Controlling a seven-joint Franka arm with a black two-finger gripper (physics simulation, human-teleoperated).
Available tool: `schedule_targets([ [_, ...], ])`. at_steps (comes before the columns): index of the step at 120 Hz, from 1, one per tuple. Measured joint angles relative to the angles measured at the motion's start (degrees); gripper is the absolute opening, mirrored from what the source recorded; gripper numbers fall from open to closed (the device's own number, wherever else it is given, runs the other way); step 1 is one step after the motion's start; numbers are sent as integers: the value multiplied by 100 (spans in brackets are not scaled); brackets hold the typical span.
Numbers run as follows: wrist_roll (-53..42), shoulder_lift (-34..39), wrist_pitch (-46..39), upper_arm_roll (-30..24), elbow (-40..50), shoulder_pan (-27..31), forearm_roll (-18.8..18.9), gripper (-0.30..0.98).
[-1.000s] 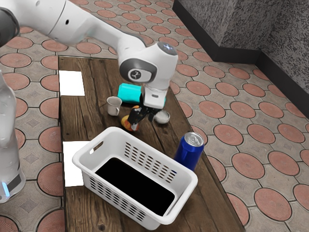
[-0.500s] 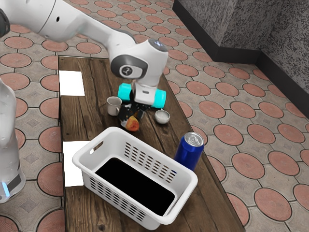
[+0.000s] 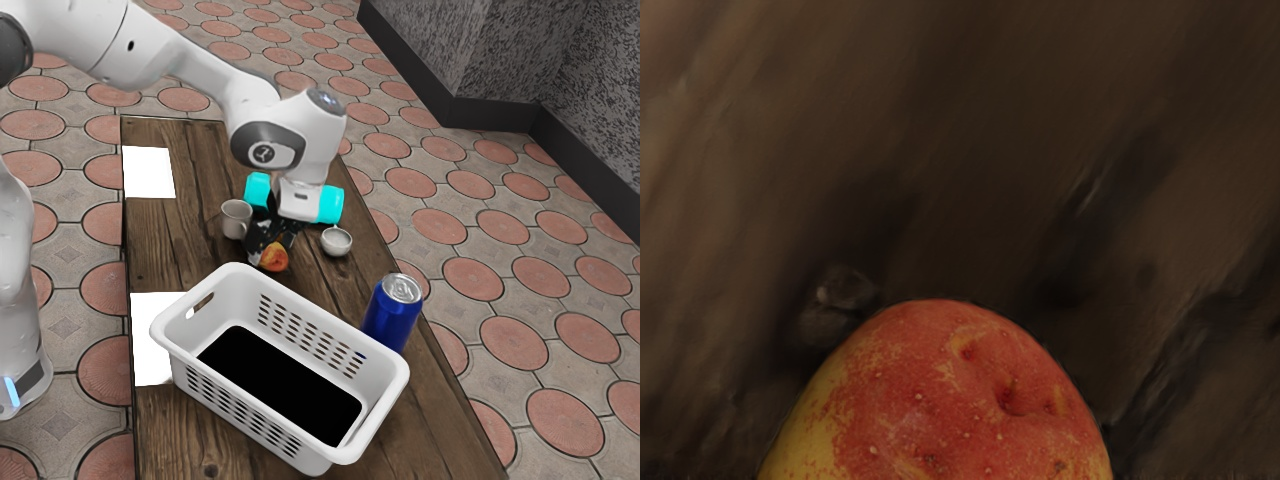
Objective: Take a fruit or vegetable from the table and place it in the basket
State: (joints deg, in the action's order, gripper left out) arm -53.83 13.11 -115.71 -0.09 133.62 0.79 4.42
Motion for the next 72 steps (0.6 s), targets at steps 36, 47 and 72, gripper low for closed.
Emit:
schedule_targets([
  [36, 18, -136, -194, 86, 26, 1, -1, 65],
  [47, 40, -142, -251, 88, 26, 0, 2, 47],
  [72, 164, -174, -344, 88, 24, 1, 28, 32],
])
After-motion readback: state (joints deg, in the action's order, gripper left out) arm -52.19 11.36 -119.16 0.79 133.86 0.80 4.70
